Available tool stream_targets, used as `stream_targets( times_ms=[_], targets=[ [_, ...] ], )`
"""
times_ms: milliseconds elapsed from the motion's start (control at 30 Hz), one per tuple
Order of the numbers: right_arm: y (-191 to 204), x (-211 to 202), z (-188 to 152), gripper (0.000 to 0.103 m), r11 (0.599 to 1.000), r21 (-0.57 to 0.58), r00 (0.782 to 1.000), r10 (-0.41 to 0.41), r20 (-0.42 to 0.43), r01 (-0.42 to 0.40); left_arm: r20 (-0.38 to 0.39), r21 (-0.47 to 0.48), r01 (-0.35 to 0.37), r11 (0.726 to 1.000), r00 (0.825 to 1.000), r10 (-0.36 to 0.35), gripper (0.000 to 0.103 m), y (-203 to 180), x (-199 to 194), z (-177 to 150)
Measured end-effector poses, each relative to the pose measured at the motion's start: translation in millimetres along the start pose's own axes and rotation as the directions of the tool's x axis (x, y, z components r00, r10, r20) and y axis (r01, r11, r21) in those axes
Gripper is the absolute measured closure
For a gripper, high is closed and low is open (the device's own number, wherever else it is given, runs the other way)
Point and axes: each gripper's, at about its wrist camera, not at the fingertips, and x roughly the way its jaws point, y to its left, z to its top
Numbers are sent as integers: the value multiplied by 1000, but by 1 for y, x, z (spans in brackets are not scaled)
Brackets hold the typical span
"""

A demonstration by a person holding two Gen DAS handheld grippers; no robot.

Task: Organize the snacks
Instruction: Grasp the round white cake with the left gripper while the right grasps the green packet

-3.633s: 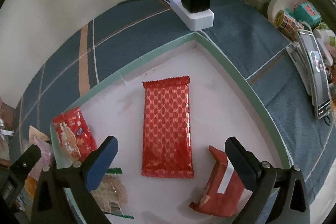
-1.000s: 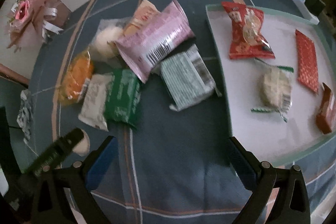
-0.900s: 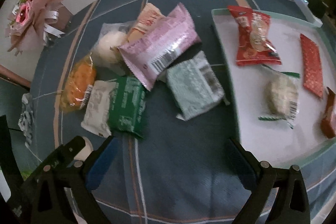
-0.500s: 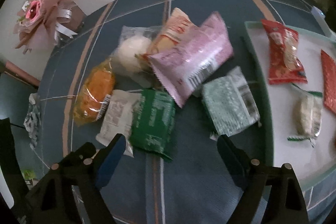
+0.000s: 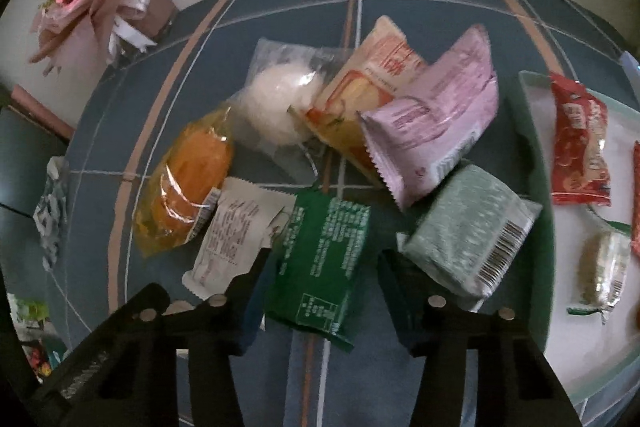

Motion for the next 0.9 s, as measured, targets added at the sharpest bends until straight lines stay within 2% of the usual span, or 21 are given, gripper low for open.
stream_targets(
  times_ms=[167,567,667,767,900],
  targets=[
    [-4,2,-5,60,1000,-2,1000,-22,-15,22,-10,10,12,1000,1000,-11,0,1,0,-5],
    [-2,4,-24,61,998,-38,996,-57,-70,54,-84,73,26,997,996,-20,1,-11,16,-12],
    [-1,3,-31,61,996,-54,994,-77,-84,73,-95,80,24,997,995,-16,10,-11,22,-20],
    [-6,1,-39,61,996,-52,992,-81,-93,76,-88,101,2,995,996,7,11,-13,24,-22],
    [-8,4,-41,61,996,-47,991,-84,-104,79,-66,152,-48,987,996,58,21,-22,23,-28]
  ],
)
